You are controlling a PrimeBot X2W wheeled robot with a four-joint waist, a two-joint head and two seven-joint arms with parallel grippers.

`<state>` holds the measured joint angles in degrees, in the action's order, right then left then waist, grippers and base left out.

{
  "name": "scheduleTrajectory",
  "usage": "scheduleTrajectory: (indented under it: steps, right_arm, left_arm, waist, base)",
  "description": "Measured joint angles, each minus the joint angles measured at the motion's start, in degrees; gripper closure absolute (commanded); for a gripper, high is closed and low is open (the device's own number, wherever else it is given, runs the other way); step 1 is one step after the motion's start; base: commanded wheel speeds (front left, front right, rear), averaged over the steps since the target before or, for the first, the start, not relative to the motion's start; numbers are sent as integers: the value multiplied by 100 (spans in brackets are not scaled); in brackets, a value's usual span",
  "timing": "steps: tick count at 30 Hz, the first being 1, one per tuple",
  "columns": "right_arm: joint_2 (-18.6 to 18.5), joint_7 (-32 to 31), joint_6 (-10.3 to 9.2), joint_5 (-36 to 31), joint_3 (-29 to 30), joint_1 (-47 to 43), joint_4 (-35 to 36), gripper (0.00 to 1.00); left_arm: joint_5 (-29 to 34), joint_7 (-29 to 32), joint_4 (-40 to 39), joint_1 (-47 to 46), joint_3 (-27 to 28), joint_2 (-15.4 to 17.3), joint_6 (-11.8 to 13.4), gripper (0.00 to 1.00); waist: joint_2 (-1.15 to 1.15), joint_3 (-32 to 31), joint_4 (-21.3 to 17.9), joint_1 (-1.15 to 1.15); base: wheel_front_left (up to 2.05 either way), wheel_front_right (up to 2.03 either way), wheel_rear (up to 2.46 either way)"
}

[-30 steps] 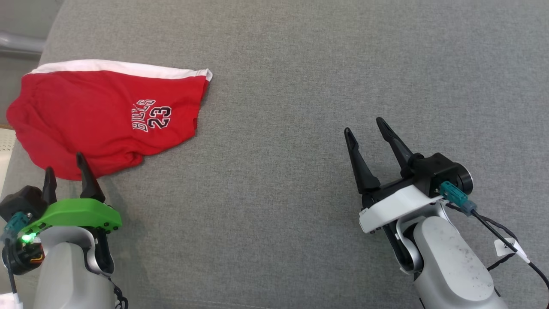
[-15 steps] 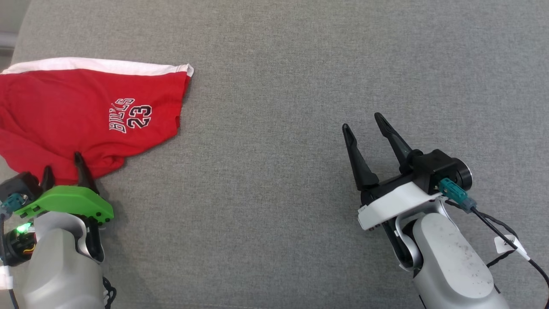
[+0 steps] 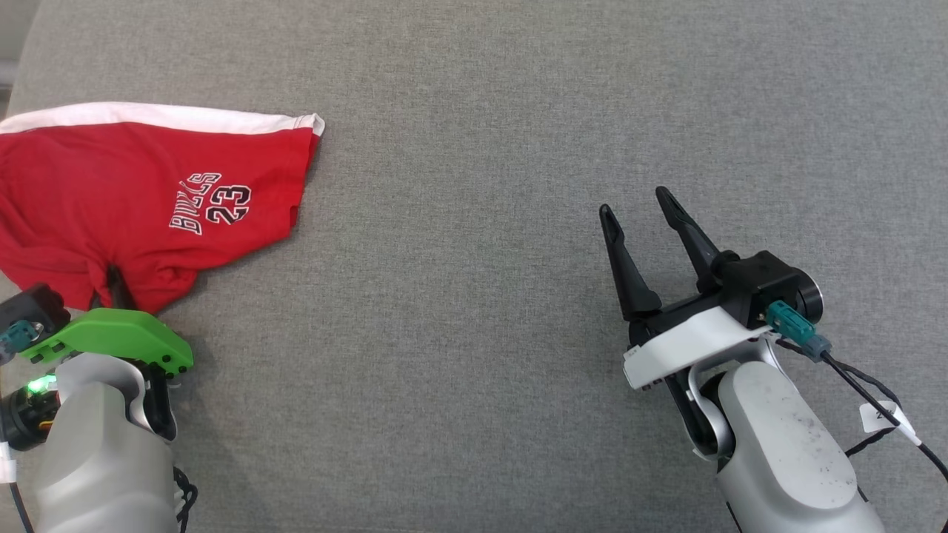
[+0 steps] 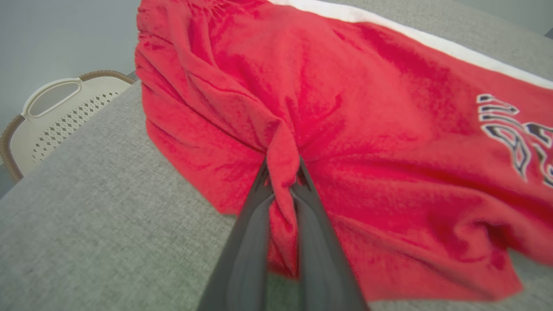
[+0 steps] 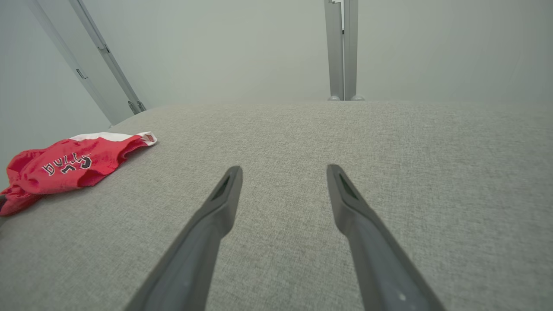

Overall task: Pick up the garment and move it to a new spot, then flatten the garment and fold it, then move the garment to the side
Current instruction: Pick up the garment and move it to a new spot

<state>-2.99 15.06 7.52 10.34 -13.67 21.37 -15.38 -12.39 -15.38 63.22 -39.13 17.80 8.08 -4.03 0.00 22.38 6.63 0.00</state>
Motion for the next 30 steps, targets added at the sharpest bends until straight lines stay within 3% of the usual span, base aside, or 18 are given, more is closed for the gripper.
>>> scheduleTrajectory:
  steps: [14, 30]
  right_arm:
    - [10, 0, 0, 230, 10, -53, -34, 0]
    - [10, 0, 0, 678, -85, -152, 9, 0]
  left_arm:
    - [256, 22, -434, 55, -431, -229, -203, 100]
    - [282, 23, -723, -98, -1256, -499, -309, 100]
  waist:
    - [0, -315, -163, 0]
    - [0, -500, -930, 0]
  base:
    - [0, 0, 0]
    - [0, 0, 0]
